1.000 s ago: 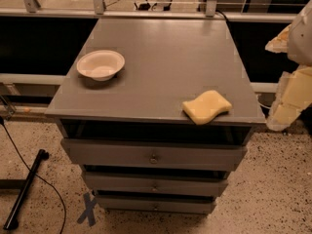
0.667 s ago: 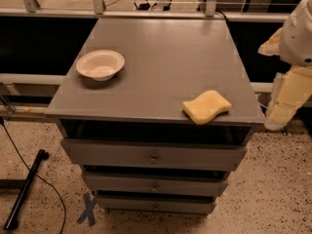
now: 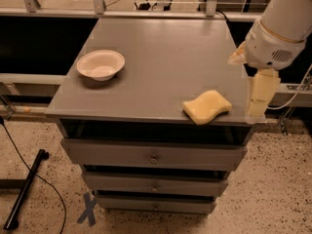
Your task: Place sponge into paper bowl
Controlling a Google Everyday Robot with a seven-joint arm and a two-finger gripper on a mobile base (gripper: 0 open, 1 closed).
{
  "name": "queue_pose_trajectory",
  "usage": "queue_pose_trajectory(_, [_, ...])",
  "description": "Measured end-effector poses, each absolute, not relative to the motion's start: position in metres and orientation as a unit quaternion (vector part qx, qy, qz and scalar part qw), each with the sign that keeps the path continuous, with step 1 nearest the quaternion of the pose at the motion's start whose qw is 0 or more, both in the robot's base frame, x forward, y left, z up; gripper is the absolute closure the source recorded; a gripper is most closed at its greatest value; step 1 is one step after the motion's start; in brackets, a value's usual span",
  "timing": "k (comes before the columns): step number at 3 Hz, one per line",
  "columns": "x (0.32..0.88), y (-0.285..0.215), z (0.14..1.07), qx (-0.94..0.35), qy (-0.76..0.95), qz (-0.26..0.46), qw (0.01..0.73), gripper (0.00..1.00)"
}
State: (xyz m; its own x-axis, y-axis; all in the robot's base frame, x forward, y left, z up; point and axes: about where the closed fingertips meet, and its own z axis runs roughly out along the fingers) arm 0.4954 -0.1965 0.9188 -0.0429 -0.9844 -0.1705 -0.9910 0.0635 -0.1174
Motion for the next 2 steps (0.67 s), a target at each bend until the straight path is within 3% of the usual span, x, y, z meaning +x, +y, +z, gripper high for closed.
queue_pose_trajectory(2, [0.521,-0.173,0.870,-0.728,0.677,0.019,0.106,0.00])
